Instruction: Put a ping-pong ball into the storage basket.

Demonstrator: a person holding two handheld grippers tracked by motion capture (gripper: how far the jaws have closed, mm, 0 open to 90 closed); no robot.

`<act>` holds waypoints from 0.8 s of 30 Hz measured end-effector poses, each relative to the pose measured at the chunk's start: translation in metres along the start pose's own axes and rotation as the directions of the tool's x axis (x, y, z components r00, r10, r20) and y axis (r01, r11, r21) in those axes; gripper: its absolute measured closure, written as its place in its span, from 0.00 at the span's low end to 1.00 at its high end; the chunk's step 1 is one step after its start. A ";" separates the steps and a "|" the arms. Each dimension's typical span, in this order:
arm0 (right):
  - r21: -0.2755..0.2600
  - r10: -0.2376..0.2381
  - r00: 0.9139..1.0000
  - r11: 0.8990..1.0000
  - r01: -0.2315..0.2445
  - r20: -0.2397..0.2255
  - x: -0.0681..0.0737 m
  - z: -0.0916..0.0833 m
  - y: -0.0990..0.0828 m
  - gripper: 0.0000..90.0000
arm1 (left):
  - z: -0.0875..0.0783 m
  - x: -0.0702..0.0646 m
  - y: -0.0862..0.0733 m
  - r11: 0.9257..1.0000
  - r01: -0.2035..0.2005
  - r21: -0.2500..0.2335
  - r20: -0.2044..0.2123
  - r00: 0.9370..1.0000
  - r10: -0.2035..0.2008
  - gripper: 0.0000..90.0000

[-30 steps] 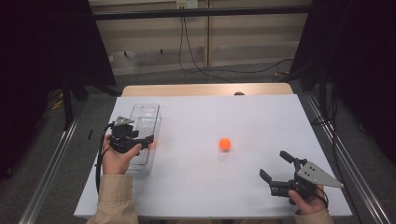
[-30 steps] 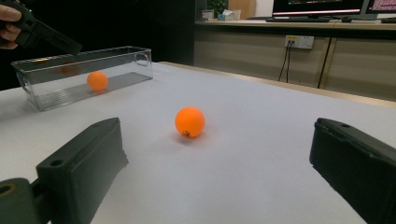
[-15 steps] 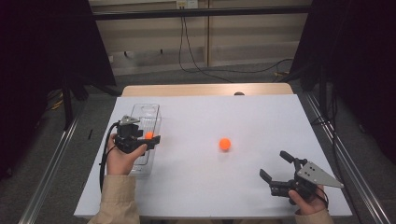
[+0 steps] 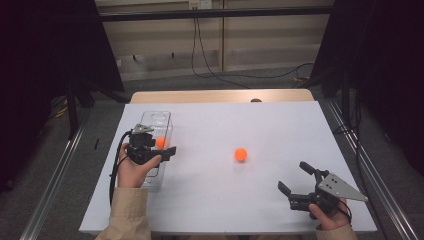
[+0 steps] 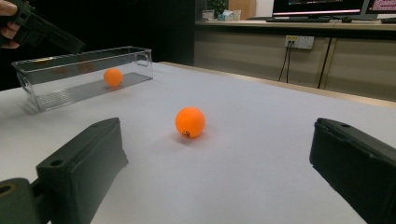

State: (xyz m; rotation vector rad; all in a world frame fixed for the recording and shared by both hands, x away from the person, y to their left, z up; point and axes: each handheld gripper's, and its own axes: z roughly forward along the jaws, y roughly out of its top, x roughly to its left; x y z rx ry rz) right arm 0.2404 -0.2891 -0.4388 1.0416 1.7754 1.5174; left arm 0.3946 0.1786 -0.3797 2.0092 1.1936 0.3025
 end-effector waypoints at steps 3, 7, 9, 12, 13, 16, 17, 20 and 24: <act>0.000 -0.001 1.000 1.000 0.001 0.000 0.000 0.000 0.000 0.03 | 0.002 -0.003 0.001 1.000 -0.008 0.004 0.009 1.000 0.008 0.18; 0.001 -0.001 1.000 1.000 0.001 0.000 0.000 0.000 0.000 0.03 | 0.004 -0.007 0.001 1.000 -0.022 0.013 0.020 1.000 0.022 0.16; -0.001 0.000 1.000 1.000 0.000 0.000 0.000 0.000 0.000 0.03 | 0.005 -0.009 0.002 1.000 -0.028 0.014 0.025 0.999 0.027 0.16; 0.001 -0.001 1.000 1.000 0.001 0.000 0.000 0.000 0.000 0.03 | 0.007 -0.010 0.002 0.999 -0.028 0.017 0.035 0.999 0.027 0.15; 0.001 0.000 1.000 1.000 0.000 0.000 0.000 0.000 0.000 0.03 | 0.007 -0.011 0.002 0.999 -0.028 0.018 0.037 0.999 0.027 0.15; 0.001 0.000 1.000 1.000 0.000 0.000 0.000 0.000 0.000 0.03 | 0.009 -0.012 0.002 0.999 -0.028 0.019 0.043 0.999 0.027 0.15; 0.001 0.000 1.000 1.000 0.000 0.000 0.000 0.000 0.000 0.03 | 0.010 -0.013 0.002 0.999 -0.030 0.021 0.045 0.999 0.029 0.15; 0.001 0.000 1.000 1.000 0.000 0.001 0.000 0.000 0.000 0.03 | 0.012 -0.015 0.002 0.999 -0.033 0.023 0.053 0.998 0.031 0.15; 0.001 0.000 1.000 1.000 0.000 -0.001 0.000 0.000 0.000 0.03 | 0.016 -0.018 0.002 0.999 -0.039 0.030 0.057 0.998 0.038 0.15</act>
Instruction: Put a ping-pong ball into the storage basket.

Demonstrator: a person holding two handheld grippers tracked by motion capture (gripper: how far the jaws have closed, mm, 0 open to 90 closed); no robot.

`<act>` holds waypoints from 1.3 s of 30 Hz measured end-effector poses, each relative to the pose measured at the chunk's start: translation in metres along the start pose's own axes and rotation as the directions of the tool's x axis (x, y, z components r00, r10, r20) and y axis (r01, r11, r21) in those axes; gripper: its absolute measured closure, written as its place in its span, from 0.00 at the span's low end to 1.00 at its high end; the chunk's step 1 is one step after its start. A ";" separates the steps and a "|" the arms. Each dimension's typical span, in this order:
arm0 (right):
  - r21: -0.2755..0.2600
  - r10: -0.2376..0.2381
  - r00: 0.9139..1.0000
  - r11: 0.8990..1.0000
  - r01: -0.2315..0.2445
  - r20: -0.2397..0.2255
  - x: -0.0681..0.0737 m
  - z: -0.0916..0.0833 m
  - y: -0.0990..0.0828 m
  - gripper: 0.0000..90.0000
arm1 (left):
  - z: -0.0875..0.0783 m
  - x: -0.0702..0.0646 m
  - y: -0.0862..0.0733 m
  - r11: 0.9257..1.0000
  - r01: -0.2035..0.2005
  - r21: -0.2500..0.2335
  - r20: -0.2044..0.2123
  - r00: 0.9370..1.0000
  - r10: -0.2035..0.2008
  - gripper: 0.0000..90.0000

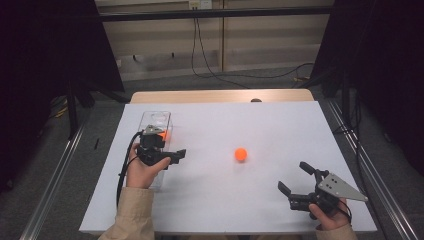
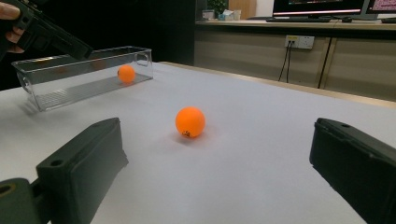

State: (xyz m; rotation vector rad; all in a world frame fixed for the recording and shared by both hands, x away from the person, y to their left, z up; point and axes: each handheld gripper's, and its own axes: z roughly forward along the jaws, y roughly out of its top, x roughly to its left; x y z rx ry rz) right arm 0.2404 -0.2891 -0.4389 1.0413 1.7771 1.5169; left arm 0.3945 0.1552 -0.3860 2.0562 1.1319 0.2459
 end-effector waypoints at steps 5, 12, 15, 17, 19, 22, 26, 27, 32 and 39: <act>-0.001 0.000 1.000 1.000 0.000 0.002 0.000 0.000 0.000 0.03 | 0.003 -0.003 0.000 1.000 -0.001 -0.003 0.010 1.000 0.001 0.15; 0.000 0.000 1.000 1.000 0.000 0.000 0.000 0.000 0.000 0.03 | 0.004 -0.007 0.001 1.000 0.003 -0.013 0.027 1.000 -0.003 0.15; 0.000 0.000 1.000 1.000 0.000 0.000 0.000 0.000 0.000 0.03 | 0.006 -0.008 0.001 1.000 0.007 -0.015 0.032 0.999 -0.007 0.15; 0.000 0.000 1.000 1.000 0.000 0.000 0.000 0.000 0.000 0.03 | 0.006 -0.008 0.001 1.000 0.003 -0.016 0.037 0.999 -0.003 0.15; 0.000 0.000 1.000 1.000 0.000 0.000 0.000 0.000 0.000 0.03 | 0.007 -0.009 0.001 1.000 -0.001 -0.010 0.037 0.999 0.001 0.15; 0.000 0.000 1.000 1.000 0.000 0.000 0.000 0.000 0.000 0.03 | 0.008 -0.010 0.001 1.000 0.004 -0.010 0.038 0.999 -0.004 0.15; 0.000 0.001 1.000 1.000 -0.001 0.000 0.000 0.000 0.000 0.03 | 0.009 -0.011 0.001 1.000 0.001 -0.012 0.036 0.999 -0.001 0.14; 0.000 0.001 1.000 1.000 -0.001 0.000 0.000 0.000 0.000 0.03 | 0.009 -0.011 0.001 1.000 -0.002 -0.011 0.039 0.999 0.002 0.14; -0.001 0.001 1.000 1.000 -0.001 0.001 0.000 0.000 0.000 0.03 | 0.010 -0.013 0.001 1.000 -0.008 -0.008 0.042 0.999 0.008 0.14; -0.003 0.001 1.000 1.000 -0.001 0.001 -0.001 0.000 0.000 0.03 | 0.013 -0.016 0.001 1.000 -0.013 -0.006 0.045 0.999 0.013 0.14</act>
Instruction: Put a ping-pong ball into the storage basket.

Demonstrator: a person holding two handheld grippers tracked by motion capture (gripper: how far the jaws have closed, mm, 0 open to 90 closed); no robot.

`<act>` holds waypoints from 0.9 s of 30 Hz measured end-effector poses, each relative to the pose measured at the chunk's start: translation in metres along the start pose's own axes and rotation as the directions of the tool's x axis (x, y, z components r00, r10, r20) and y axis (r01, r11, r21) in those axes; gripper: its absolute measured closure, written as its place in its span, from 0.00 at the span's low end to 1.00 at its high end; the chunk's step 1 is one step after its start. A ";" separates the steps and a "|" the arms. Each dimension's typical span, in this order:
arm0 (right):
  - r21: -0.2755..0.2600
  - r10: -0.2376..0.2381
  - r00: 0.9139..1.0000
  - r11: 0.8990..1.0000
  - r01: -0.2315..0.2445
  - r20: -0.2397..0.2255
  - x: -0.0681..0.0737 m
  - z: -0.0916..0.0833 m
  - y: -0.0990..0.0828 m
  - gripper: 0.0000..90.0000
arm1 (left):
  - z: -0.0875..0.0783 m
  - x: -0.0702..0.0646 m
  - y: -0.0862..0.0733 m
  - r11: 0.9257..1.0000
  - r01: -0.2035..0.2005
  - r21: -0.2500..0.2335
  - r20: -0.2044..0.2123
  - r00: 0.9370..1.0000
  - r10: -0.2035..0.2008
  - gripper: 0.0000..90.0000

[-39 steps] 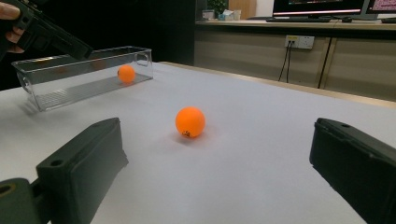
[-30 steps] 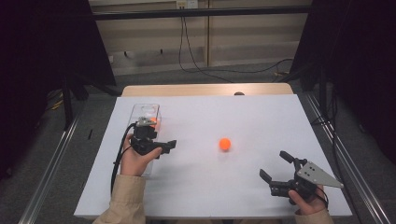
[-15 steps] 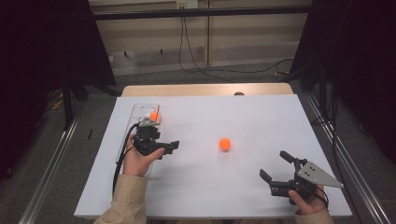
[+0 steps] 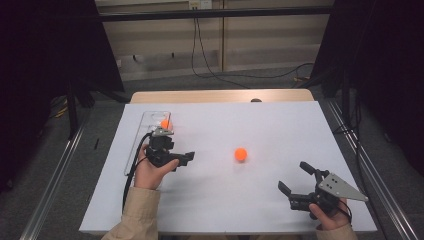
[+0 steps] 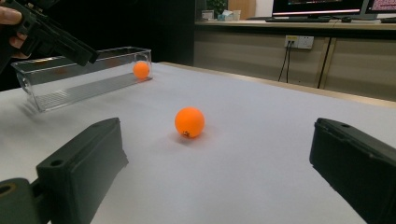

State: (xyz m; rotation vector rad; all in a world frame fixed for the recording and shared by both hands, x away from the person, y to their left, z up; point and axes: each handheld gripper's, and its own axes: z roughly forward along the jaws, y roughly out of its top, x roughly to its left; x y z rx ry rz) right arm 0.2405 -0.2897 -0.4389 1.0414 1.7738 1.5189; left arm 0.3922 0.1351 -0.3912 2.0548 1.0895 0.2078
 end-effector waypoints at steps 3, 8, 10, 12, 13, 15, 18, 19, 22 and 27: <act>0.002 0.000 1.000 1.000 0.000 -0.001 0.000 0.000 0.000 0.03 | 0.001 -0.001 0.000 1.000 0.000 0.003 0.004 1.000 0.000 0.14; 0.002 0.001 1.000 1.000 -0.001 -0.001 0.000 0.000 0.000 0.03 | 0.004 -0.003 -0.001 1.000 0.001 0.005 0.005 1.000 -0.001 0.14; 0.003 0.000 1.000 1.000 0.000 -0.001 0.000 0.000 0.000 0.03 | 0.005 -0.003 0.000 1.000 -0.003 0.012 0.009 1.000 0.003 0.14; 0.003 0.001 1.000 1.000 -0.001 -0.001 0.000 0.000 0.000 0.03 | 0.005 -0.004 -0.001 1.000 -0.004 0.014 0.010 1.000 0.004 0.14; 0.003 0.001 1.000 1.000 -0.001 -0.001 0.000 0.000 0.000 0.03 | 0.006 -0.004 -0.001 1.000 -0.007 0.016 0.012 1.000 0.006 0.14; 0.004 0.001 1.000 1.000 -0.001 -0.001 0.000 0.000 0.000 0.03 | 0.006 -0.004 -0.001 1.000 -0.005 0.020 0.010 1.000 0.005 0.14; 0.004 0.000 1.000 1.000 0.000 -0.002 0.000 0.000 0.000 0.03 | 0.007 -0.005 -0.001 1.000 -0.003 0.016 0.012 1.000 0.003 0.14; 0.004 0.001 1.000 1.000 -0.001 -0.002 0.000 0.000 0.000 0.03 | 0.008 -0.005 -0.001 1.000 -0.001 0.014 0.014 1.000 0.001 0.14; 0.003 0.000 1.000 1.000 0.000 -0.001 0.000 0.000 0.000 0.03 | 0.009 -0.005 -0.001 1.000 -0.007 0.020 0.015 1.000 0.007 0.14; 0.004 0.000 1.000 1.000 0.000 -0.001 0.000 0.000 0.000 0.03 | 0.010 -0.007 -0.001 1.000 -0.009 0.019 0.023 1.000 0.009 0.13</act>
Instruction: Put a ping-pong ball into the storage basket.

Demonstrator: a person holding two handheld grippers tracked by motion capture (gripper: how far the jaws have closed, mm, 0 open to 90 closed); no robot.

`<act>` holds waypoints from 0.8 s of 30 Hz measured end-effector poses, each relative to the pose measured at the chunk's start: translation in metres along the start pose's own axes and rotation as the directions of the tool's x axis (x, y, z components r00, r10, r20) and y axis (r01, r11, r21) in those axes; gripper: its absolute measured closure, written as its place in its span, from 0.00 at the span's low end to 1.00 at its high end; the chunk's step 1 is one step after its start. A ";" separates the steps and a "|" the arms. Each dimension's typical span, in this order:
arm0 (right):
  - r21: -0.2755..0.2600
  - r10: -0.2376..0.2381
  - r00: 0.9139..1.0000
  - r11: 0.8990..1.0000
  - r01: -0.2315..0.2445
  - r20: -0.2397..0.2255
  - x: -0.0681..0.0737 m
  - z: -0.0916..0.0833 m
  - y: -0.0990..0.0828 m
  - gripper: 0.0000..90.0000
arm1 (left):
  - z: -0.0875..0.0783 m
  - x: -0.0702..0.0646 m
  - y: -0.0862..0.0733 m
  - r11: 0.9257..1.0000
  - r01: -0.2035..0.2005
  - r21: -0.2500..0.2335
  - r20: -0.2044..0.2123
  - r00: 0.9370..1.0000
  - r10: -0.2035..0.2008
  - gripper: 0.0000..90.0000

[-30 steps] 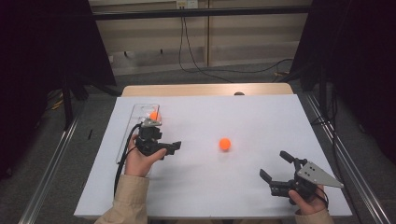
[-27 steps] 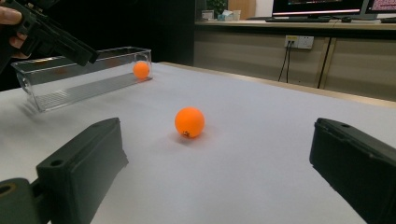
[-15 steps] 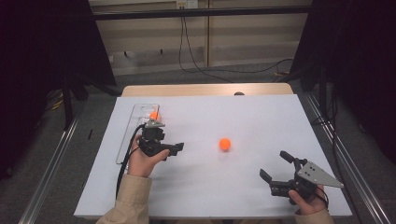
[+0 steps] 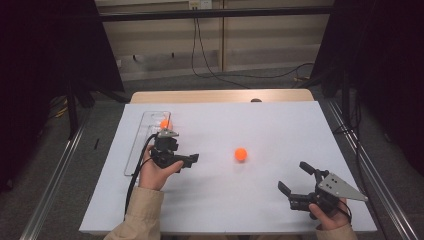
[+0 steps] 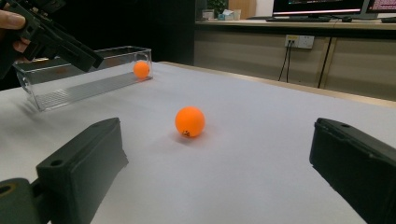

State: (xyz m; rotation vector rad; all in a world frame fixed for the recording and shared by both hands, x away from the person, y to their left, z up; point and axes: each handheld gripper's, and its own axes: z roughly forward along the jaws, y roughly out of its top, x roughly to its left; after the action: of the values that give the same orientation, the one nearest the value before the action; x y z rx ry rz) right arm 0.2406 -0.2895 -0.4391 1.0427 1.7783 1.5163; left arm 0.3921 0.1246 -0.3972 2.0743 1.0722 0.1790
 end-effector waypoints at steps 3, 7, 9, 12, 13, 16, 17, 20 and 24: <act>0.000 0.000 1.000 1.000 0.000 0.001 0.000 0.000 0.000 0.03 | 0.001 -0.001 0.000 1.000 -0.005 0.007 0.003 1.000 0.005 0.13; -0.001 0.000 1.000 1.000 0.000 0.000 0.000 0.000 0.000 0.03 | 0.003 -0.002 0.000 1.000 -0.012 0.010 0.006 1.000 0.012 0.13; -0.001 0.000 1.000 1.000 0.000 0.000 0.000 0.000 0.000 0.03 | 0.003 -0.003 0.000 1.000 -0.011 0.010 0.008 1.000 0.011 0.13; 0.000 0.001 1.000 1.000 -0.001 0.001 0.000 0.000 0.000 0.03 | 0.004 -0.005 0.000 1.000 -0.010 0.008 0.010 1.000 0.010 0.13; -0.001 0.001 1.000 1.000 -0.001 0.001 0.000 0.000 0.000 0.03 | 0.005 -0.005 0.000 1.000 -0.010 0.009 0.010 1.000 0.010 0.13; -0.003 -0.001 1.000 1.000 0.001 0.002 0.000 0.000 0.000 0.03 | 0.006 -0.006 0.000 1.000 -0.014 0.010 0.008 1.000 0.014 0.13; -0.003 -0.001 1.000 1.000 0.001 0.002 0.000 0.000 0.000 0.03 | 0.006 -0.006 0.000 1.000 -0.016 0.013 0.011 1.000 0.015 0.13; -0.003 -0.001 1.000 1.000 0.001 0.002 0.000 0.000 0.000 0.03 | 0.007 -0.007 0.000 1.000 -0.017 0.014 0.016 1.000 0.016 0.13; -0.002 0.000 1.000 1.000 0.000 0.001 0.000 0.000 0.000 0.03 | 0.010 -0.008 -0.001 1.000 -0.020 0.021 0.014 1.000 0.020 0.13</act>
State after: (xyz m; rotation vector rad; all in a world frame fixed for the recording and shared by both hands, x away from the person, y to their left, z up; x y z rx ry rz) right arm 0.2406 -0.2900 -0.4390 1.0424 1.7758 1.5176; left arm 0.3910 0.1130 -0.4030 2.1026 1.0489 0.1636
